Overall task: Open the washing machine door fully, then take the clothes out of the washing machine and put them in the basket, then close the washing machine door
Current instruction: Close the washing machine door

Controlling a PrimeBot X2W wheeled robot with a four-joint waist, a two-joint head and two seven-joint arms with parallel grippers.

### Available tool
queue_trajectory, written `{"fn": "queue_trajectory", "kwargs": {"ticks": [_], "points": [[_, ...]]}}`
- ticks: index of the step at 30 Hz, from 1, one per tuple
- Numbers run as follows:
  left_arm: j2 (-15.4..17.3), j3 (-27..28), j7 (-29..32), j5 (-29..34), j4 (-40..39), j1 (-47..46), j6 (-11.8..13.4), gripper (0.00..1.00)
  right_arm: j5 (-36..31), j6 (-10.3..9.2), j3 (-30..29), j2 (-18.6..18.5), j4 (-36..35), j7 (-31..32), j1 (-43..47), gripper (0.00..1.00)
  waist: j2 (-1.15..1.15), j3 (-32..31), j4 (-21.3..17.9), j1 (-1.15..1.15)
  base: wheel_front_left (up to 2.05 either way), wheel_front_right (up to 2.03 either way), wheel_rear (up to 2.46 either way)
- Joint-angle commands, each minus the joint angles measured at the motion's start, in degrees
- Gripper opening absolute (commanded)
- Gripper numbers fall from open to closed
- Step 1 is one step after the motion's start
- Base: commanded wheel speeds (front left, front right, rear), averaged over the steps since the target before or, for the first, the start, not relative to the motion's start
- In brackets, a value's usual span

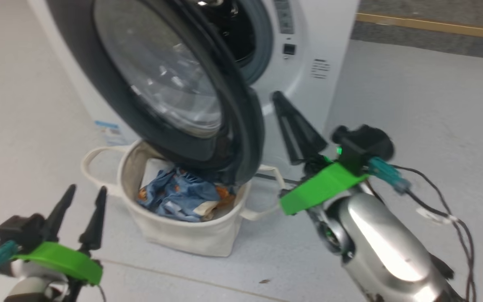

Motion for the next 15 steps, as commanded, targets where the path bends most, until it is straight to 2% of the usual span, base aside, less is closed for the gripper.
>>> {"fn": "queue_trajectory", "kwargs": {"ticks": [1, 8, 15], "points": [[1.19, 1.77, -0.70, 0.45, -1.18, -3.17, -0.31, 1.00, 1.09, 0.05, 1.84, 0.67, -1.13, 0.08, -2.09, 0.00, 0.00, 0.85, 2.23, 0.00, 0.00, 0.00, 0.00], [-1.22, -1.07, -0.70, 1.02, -0.59, -5.24, -0.31, 1.00, 9.09, 0.05, 9.70, 0.67, 7.11, -1.24, -6.49, 0.00, 0.00, 1.67, 6.59, 0.00, 0.00, 0.00, 0.00], [-2.44, -2.65, -0.70, 1.07, 0.15, -6.13, -0.31, 1.00, 18.51, 0.05, 12.75, 0.67, 19.79, -3.10, -8.33, 0.00, 0.00, 2.00, 8.68, 0.00, 0.00, 0.00, 0.00]]}}
